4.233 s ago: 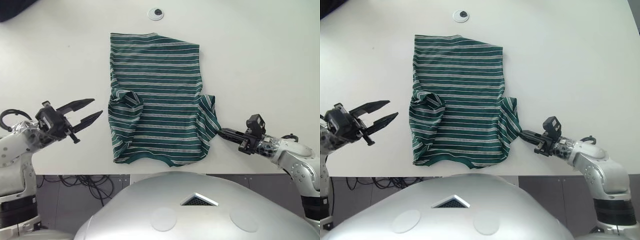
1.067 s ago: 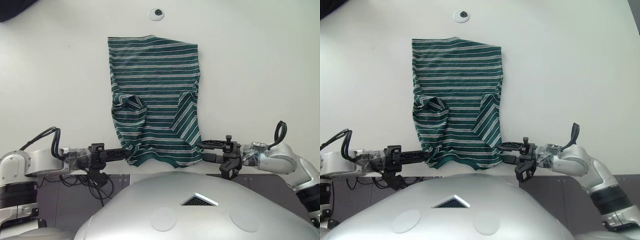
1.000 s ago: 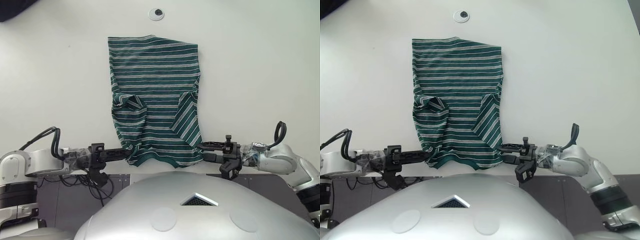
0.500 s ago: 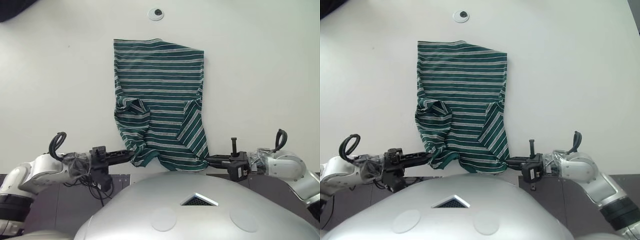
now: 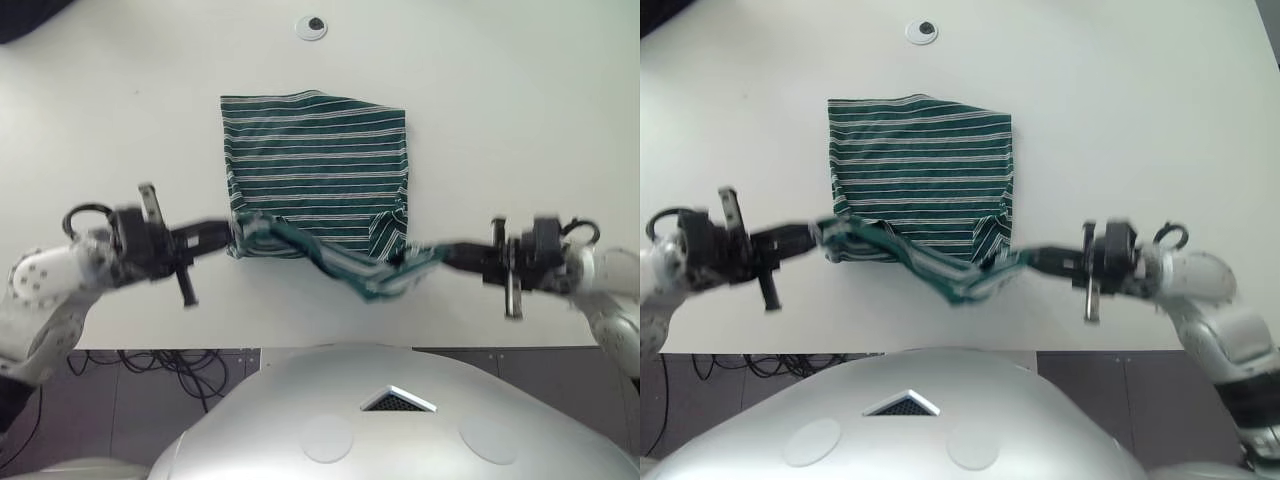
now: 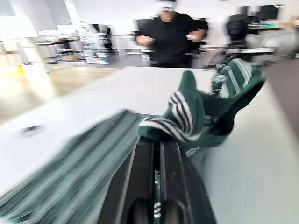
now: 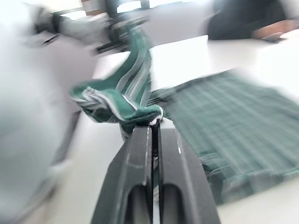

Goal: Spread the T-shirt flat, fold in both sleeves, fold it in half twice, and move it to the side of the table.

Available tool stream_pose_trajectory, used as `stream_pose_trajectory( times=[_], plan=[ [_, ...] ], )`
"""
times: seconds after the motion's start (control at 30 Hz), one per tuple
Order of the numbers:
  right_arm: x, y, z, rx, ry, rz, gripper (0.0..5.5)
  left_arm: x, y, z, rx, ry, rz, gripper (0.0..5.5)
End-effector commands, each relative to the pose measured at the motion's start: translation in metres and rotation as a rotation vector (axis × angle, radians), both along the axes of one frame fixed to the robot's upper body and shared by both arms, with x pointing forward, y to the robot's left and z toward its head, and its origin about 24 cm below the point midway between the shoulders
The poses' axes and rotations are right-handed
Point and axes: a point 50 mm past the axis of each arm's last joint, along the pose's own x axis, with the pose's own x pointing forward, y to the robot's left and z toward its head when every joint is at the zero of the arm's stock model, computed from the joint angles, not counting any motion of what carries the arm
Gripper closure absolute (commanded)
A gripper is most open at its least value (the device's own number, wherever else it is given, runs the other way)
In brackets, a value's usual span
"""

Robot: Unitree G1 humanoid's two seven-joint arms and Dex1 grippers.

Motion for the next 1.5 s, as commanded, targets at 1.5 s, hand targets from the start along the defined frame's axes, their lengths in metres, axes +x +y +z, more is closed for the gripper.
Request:
stream_pose_trajectory(
  times=[1.5],
  plan=[
    [0.049, 0.06, -0.078, -0.863, -0.466, 0.495, 4.0, 0.073, 0.014, -0.073, 1.437, -0.653, -0.586, 4.76]
  ],
)
